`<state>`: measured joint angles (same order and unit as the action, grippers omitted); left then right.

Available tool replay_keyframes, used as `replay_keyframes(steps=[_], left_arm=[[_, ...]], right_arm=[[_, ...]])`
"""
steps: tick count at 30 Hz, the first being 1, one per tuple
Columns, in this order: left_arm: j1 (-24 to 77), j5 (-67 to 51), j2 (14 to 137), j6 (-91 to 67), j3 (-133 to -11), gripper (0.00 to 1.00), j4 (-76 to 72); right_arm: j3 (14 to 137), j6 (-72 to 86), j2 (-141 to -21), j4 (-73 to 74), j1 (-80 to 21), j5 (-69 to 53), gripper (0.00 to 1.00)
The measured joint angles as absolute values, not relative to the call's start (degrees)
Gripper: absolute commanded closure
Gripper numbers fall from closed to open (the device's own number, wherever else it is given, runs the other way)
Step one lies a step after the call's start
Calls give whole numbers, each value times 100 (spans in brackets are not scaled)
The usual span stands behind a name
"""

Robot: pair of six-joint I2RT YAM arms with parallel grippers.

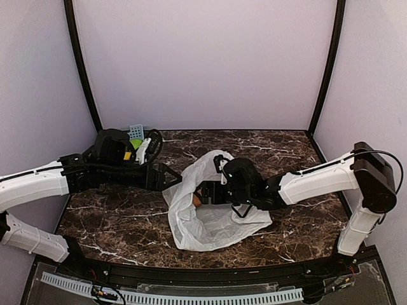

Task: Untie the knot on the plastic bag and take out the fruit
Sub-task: Pick up the fake fruit from the takeout bag.

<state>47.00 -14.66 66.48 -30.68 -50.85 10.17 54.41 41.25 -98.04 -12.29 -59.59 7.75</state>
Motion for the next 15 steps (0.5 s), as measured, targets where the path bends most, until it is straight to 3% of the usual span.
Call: replay_keyframes(steps=[11,15], left_arm=[[3948,-1319,6272,-3070,-4908,2,1249],[3802,-1363,6545,-3223,-4491,16,1194]], right_arm=[[5806,4150,-10274,-1234,-5959,644,8],[6031,4147,-10464,-1227,-5959,519,8]])
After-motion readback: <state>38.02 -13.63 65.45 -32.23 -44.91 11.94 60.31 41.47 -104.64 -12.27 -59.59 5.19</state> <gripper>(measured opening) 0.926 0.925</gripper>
